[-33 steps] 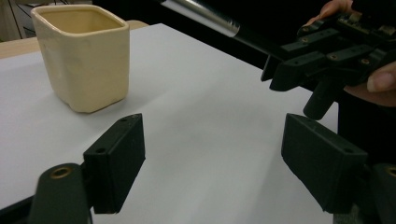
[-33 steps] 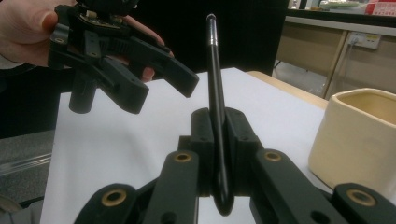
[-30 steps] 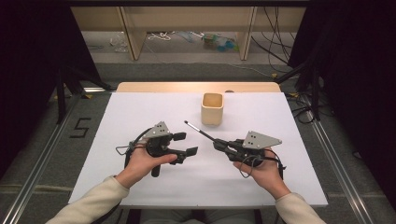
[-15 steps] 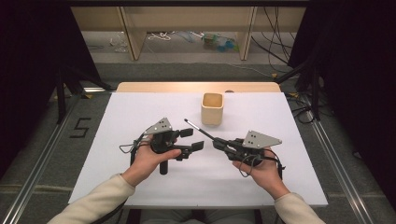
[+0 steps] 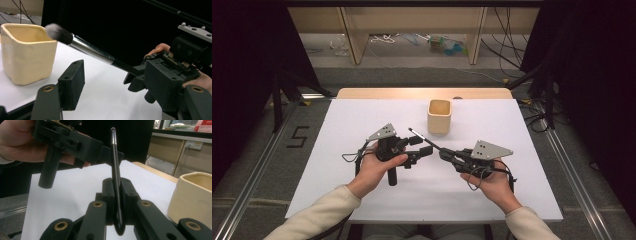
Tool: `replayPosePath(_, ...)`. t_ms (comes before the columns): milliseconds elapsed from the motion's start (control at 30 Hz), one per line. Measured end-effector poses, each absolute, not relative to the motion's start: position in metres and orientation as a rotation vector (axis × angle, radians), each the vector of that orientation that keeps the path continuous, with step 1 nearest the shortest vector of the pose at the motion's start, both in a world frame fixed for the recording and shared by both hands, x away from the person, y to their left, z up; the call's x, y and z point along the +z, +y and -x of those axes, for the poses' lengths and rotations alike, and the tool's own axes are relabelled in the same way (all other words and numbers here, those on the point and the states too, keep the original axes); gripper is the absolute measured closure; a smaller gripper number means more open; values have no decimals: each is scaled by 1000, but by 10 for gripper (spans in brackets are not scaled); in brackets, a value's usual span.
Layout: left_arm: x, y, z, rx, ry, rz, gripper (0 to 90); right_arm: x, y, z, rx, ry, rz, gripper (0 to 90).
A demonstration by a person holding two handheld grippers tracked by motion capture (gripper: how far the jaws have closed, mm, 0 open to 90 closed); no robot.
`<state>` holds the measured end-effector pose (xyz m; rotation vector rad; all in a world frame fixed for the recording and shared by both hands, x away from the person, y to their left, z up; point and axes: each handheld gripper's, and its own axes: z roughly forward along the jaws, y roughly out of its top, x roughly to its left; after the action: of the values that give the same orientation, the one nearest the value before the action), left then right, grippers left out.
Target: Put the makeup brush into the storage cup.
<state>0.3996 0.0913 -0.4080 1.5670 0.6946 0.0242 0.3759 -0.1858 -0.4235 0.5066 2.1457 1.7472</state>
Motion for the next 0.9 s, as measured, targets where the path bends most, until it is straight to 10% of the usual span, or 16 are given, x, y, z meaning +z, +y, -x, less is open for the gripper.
replayPosePath(900,-408,86,-400,-66,721,-1429,698,-426,-182,-375,1753,2146,-502,839)
